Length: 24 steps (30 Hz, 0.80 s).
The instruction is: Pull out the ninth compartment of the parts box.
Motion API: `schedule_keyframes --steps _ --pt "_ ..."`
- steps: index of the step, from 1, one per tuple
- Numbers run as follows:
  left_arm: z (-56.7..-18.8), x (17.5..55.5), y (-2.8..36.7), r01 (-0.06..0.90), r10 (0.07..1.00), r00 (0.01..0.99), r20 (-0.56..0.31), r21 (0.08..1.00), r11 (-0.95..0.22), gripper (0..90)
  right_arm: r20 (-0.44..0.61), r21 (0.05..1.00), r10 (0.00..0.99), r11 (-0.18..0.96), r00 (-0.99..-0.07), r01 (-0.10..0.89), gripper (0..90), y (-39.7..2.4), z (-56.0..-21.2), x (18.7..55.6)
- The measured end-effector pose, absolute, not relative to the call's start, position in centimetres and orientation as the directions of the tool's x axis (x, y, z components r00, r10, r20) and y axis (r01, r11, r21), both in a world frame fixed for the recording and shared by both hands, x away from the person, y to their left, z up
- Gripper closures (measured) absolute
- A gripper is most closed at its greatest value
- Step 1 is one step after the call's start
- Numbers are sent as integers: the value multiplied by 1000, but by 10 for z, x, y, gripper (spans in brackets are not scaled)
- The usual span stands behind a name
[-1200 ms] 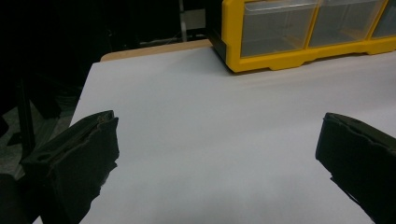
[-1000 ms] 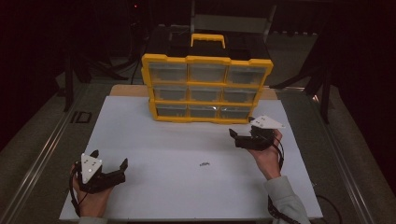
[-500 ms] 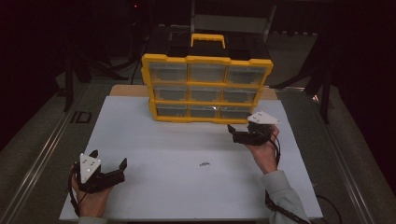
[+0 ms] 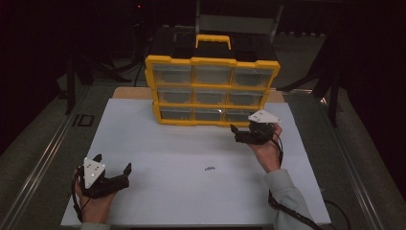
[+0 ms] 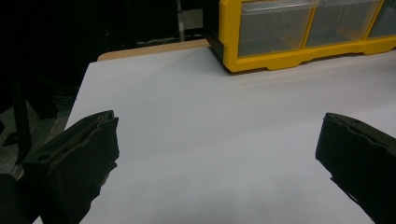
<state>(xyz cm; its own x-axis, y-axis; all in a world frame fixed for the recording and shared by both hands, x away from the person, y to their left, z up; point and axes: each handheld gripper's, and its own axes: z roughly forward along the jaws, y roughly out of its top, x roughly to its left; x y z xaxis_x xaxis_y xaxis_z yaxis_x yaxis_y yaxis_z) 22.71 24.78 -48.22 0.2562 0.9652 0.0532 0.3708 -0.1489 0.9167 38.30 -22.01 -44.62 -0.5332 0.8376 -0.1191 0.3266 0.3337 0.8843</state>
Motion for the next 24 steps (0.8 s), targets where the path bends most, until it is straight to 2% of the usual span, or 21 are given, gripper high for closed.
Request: schedule_keyframes --steps 13,19,24 --pt "-482 227 247 370 964 260 56 916 -153 2 -158 872 836 368 -525 323 109 -213 -447 396" --pt "-482 227 247 371 964 261 56 916 -154 2 -144 880 853 343 -502 329 118 -214 -442 400" --pt "-482 227 247 371 964 261 55 916 -153 2 -214 861 848 398 -484 318 123 -210 -435 403"
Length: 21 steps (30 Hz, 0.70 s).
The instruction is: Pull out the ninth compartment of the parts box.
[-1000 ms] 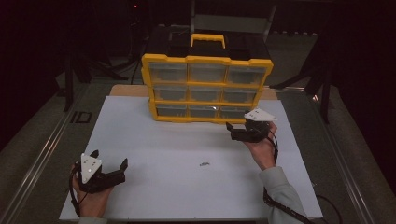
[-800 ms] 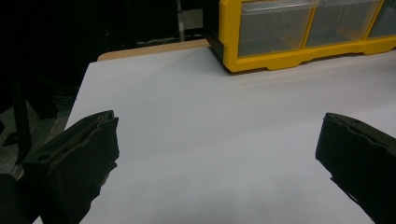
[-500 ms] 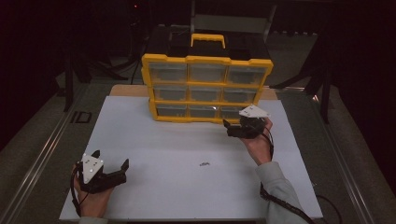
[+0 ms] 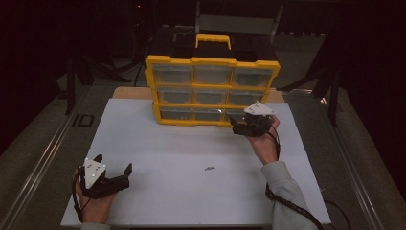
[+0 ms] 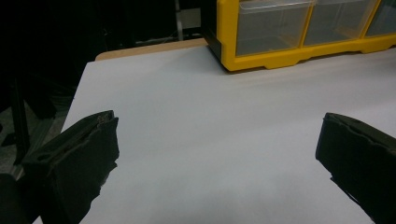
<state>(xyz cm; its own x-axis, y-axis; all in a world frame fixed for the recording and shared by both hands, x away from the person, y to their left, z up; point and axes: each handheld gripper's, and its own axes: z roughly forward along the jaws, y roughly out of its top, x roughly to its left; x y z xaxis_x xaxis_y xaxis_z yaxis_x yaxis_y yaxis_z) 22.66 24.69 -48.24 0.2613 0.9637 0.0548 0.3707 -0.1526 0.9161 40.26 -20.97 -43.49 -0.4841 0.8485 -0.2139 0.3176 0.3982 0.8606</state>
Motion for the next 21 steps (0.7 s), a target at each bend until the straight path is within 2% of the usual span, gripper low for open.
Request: schedule_keyframes --steps 11,21 --pt "-482 226 247 371 964 262 54 916 -152 2 -456 740 758 614 -466 275 135 -192 -427 405" --pt "-482 226 247 371 963 263 55 916 -153 2 -624 617 653 749 -429 242 145 -187 -422 407"
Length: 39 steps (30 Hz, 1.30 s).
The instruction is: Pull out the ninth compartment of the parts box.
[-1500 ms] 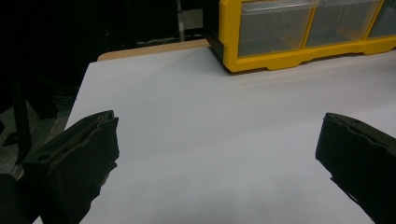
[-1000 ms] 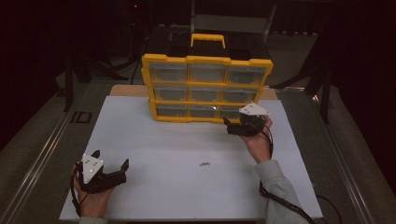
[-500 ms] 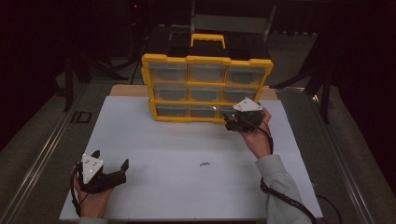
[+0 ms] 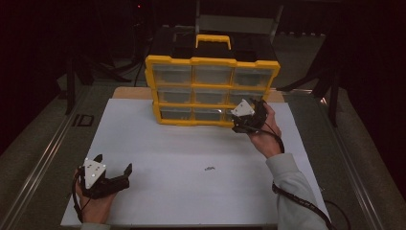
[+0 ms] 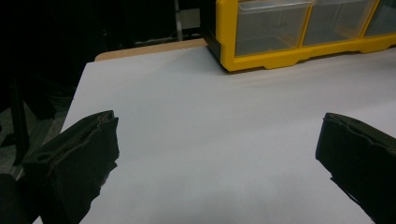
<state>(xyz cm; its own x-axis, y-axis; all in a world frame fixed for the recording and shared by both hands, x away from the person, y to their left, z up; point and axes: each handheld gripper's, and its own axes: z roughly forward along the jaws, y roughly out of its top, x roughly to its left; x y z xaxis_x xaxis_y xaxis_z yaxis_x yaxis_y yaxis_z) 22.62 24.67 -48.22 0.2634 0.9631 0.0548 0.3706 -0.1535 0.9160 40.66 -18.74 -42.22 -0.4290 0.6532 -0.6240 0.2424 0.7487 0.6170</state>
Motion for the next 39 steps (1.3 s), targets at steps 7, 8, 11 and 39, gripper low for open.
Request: schedule_keyframes --steps 7,8,11,39 --pt "-482 226 247 371 963 264 54 916 -153 2 -697 530 576 815 -428 233 163 -187 -422 408" --pt "-482 226 247 372 963 264 55 915 -155 2 -723 493 542 839 -428 228 173 -188 -422 408" --pt "-482 226 247 372 963 263 54 916 -153 2 -750 455 505 863 -428 220 177 -187 -422 409" --pt "-482 226 247 372 963 265 54 915 -154 2 -879 204 249 967 -406 152 245 -178 -438 407"
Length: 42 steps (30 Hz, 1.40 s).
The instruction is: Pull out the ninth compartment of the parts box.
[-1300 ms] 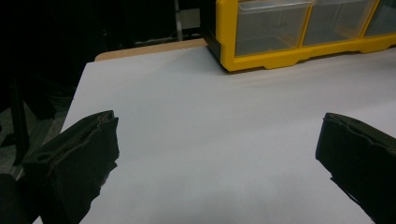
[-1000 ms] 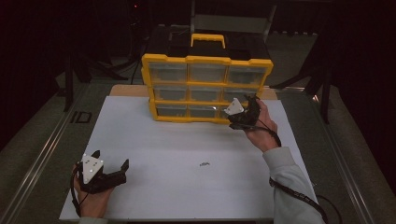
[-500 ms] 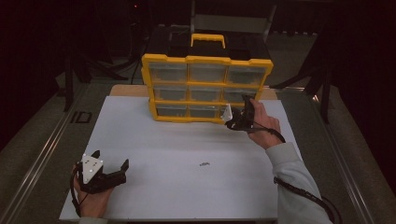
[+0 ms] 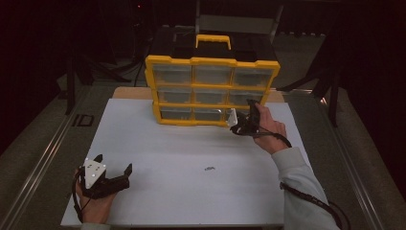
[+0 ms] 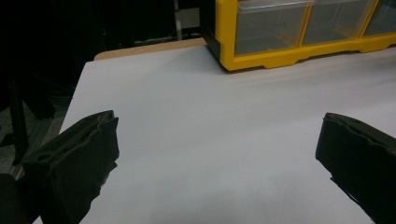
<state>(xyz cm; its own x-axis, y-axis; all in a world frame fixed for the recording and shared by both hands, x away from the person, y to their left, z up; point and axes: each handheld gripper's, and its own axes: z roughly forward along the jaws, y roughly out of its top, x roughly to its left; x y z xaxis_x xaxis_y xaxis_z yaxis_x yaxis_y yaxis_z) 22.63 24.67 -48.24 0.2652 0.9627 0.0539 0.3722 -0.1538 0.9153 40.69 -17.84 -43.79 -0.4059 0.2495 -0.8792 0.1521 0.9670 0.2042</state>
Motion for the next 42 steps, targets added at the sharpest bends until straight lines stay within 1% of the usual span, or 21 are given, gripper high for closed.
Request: schedule_keyframes --steps 5,13,18,24,28,36,42 --pt "-482 226 247 373 962 267 53 915 -154 2 -880 193 235 971 -413 142 289 -176 -445 406" --pt "-482 226 247 373 962 268 54 915 -155 2 -882 183 224 973 -414 138 309 -175 -451 408" --pt "-483 227 246 374 962 269 53 914 -156 3 -886 170 214 975 -412 141 380 -175 -459 409" --pt "-482 226 247 373 962 269 52 915 -153 3 -896 158 205 976 -393 149 534 -175 -465 412" --pt "-482 226 247 374 962 269 51 915 -153 3 -905 143 187 980 -383 139 612 -175 -468 412" --pt "-482 226 247 374 961 270 51 915 -153 3 -915 100 141 987 -379 126 680 -173 -476 415" --pt "-482 226 247 373 961 271 51 915 -154 4 -922 64 105 990 -372 123 700 -172 -481 417"
